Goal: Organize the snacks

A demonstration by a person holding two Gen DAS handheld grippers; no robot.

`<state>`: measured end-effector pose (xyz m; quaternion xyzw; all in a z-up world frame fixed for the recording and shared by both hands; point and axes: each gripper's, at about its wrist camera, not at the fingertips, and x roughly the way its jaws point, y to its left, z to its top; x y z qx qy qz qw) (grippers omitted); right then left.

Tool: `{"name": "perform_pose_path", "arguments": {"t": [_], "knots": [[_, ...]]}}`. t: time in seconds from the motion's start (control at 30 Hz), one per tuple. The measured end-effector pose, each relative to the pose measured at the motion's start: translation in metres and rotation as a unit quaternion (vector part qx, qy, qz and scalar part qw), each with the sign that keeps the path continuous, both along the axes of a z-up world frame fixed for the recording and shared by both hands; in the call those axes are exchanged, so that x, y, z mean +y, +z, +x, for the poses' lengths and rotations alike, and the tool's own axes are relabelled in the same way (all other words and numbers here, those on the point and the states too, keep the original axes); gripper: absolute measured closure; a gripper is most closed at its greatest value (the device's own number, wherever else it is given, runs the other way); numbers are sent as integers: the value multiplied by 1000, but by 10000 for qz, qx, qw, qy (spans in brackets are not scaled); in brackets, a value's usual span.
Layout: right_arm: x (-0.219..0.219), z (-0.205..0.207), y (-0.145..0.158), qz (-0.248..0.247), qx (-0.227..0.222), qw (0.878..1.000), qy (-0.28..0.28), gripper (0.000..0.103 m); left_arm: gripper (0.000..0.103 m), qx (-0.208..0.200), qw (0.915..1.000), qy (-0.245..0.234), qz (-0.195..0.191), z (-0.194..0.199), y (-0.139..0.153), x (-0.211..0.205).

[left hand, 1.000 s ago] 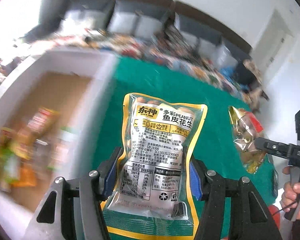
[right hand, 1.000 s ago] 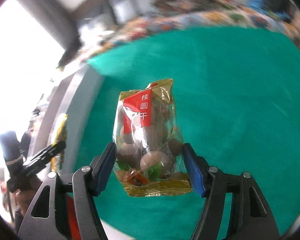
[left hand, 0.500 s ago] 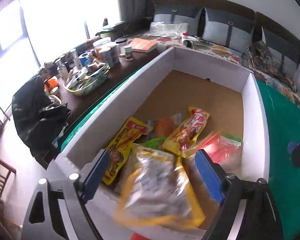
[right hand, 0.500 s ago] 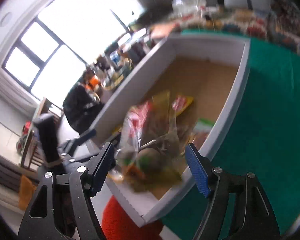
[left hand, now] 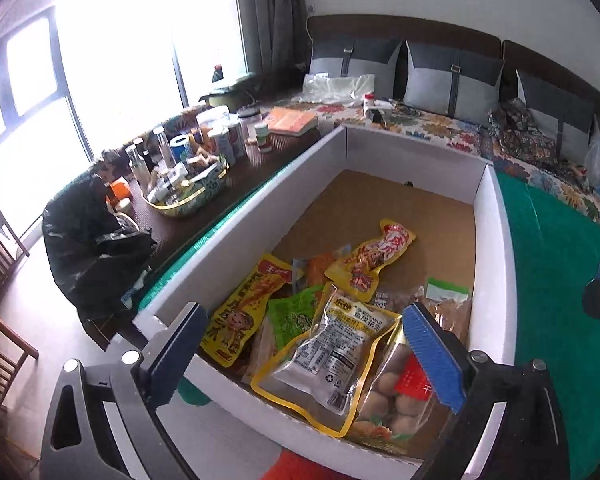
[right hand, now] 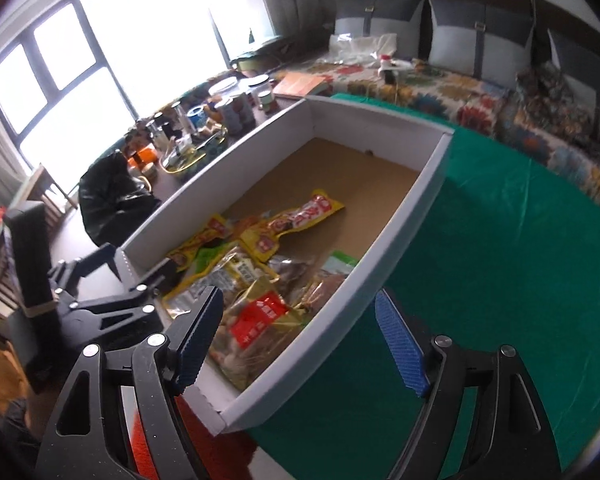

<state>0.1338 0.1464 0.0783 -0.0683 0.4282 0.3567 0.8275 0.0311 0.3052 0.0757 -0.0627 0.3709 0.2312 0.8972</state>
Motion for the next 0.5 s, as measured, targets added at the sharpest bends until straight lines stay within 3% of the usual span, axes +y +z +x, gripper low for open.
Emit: {"name": "perform_pose_path", "arguments": {"t": [0.2, 0.37, 0.5], "knots": [[-14, -18, 11, -10, -449, 9989, -115, 22, 1, -53, 9981, 131, 593, -12, 27, -17], [-17, -39, 24, -111, -1074, 9940, -192, 22, 0, -477, 9974, 204, 503, -31, 44, -20], [-9, -34, 17, -197, -431, 9988, -150, 22, 0, -302, 9989, 255, 248, -35, 44, -12]]}}
